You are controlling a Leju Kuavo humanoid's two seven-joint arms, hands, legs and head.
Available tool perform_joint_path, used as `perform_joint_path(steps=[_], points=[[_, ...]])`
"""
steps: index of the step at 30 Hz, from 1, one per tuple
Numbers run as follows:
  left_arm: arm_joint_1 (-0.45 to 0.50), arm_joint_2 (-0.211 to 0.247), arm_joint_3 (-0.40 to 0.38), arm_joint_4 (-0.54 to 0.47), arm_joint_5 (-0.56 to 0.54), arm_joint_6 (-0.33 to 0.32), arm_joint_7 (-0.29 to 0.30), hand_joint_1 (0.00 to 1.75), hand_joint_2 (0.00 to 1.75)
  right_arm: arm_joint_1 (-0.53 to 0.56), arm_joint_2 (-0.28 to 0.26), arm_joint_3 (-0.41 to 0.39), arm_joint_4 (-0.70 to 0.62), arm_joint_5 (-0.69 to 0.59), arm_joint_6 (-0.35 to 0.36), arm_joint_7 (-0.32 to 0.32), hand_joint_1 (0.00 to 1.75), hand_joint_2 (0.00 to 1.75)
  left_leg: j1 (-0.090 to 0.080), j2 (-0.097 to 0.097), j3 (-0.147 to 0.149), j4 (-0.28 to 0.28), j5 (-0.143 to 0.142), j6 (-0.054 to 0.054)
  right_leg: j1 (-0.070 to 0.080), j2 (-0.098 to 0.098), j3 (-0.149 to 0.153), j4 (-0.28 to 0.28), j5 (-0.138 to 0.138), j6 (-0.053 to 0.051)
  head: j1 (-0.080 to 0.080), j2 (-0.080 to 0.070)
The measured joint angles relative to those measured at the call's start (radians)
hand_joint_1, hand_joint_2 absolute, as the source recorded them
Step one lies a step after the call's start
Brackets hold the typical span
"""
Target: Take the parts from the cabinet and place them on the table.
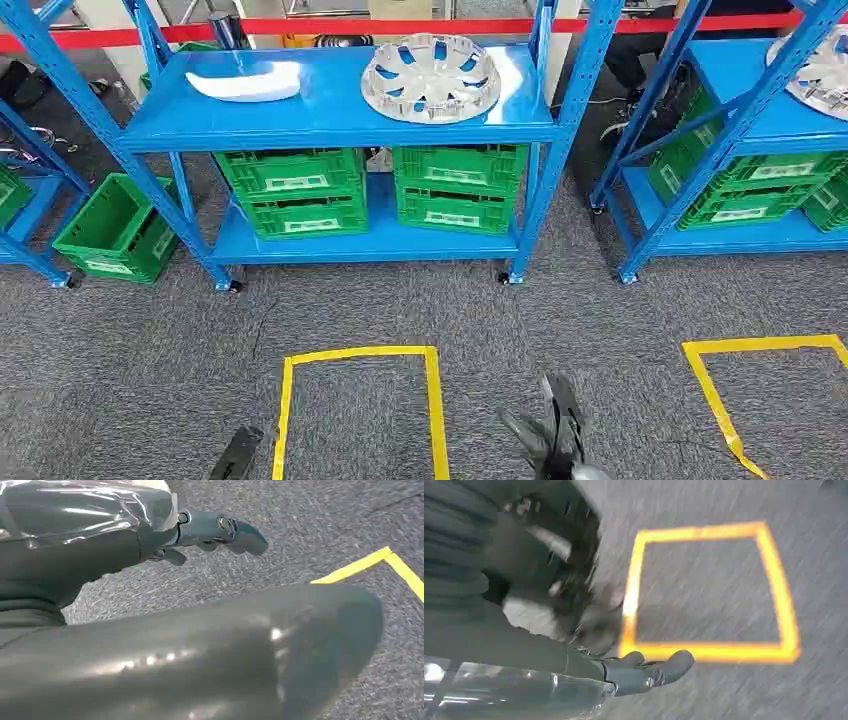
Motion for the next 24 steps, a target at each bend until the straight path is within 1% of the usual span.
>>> perform_joint_path(steps=[3, 5, 6, 7, 10, 19, 23, 24], points=[[-0.003, 0.0, -0.008, 0.0, 0.0, -0.007, -0.001, 0.0, 0.0, -0.001, 0.005, -0.002, -0.086, -0.028, 0.083, -0.002, 0.0, 1.75, 0.0, 0.0, 0.0, 0.0, 0.0, 0.0, 0.0, 0.0, 0.0, 0.0, 0.0, 0.0, 0.0, 0.0], [-0.003, 0.0, -0.012, 0.0, 0.0, -0.01, -0.003, 0.0, 0.0, -0.004, 0.006, -0.002, -0.122, -0.043, 0.119, -0.002, 0.0, 1.75, 0.0, 0.0, 0.0, 0.0, 0.0, 0.0, 0.0, 0.0, 0.0, 0.0, 0.0, 0.0, 0.0, 0.0], [-0.003, 0.0, -0.012, 0.0, 0.0, -0.01, -0.003, 0.0, 0.0, -0.008, 0.013, 0.0, -0.128, -0.048, 0.125, -0.002, 0.0, 1.75, 0.0, 0.0, 0.001, 0.0, 0.0, 0.0, 0.0, 0.0, 0.001, 0.0, 0.0, 0.0, 0.0, 0.0], [-0.003, -0.001, -0.012, 0.0, 0.0, -0.011, -0.004, 0.0, 0.0, -0.002, 0.014, 0.0, -0.151, -0.053, 0.131, 0.001, 0.0, 1.75, 0.0, -0.002, -0.001, 0.0, 0.0, 0.0, 0.0, -0.001, 0.0, 0.0, 0.0, 0.0, 0.0, 0.0], [-0.002, 0.0, -0.019, 0.0, 0.001, -0.013, -0.012, 0.0, 0.0, -0.002, 0.017, 0.002, -0.24, -0.087, 0.187, 0.001, 0.0, 1.75, 0.0, 0.0, -0.001, 0.0, 0.001, 0.0, 0.0, 0.001, -0.001, 0.0, 0.0, 0.0, 0.0, 0.0], [-0.006, -0.001, -0.041, 0.0, 0.014, -0.026, -0.042, 0.0, 0.0, -0.013, 0.031, 0.014, -0.497, -0.19, 0.401, 0.005, 0.0, 1.75, 0.0, 0.0, -0.001, 0.0, 0.001, 0.0, 0.0, 0.0, -0.001, 0.0, 0.0, 0.0, 0.0, 0.0], [-0.007, -0.001, -0.056, 0.0, 0.024, -0.05, -0.055, 0.0, 0.0, -0.019, 0.034, 0.029, -0.62, -0.235, 0.499, 0.006, 0.0, 1.75, 0.0, 0.0, -0.001, 0.0, 0.001, 0.0, 0.0, 0.0, -0.001, 0.0, 0.0, 0.0, 0.0, 0.0], [-0.007, 0.0, -0.059, 0.0, 0.029, -0.057, -0.058, 0.0, 0.0, -0.022, 0.035, 0.033, -0.644, -0.244, 0.519, 0.006, 0.0, 1.75, -0.002, -0.001, -0.003, 0.008, -0.001, 0.002, -0.005, 0.0, -0.001, -0.001, 0.002, 0.004, 0.0, 0.0]])
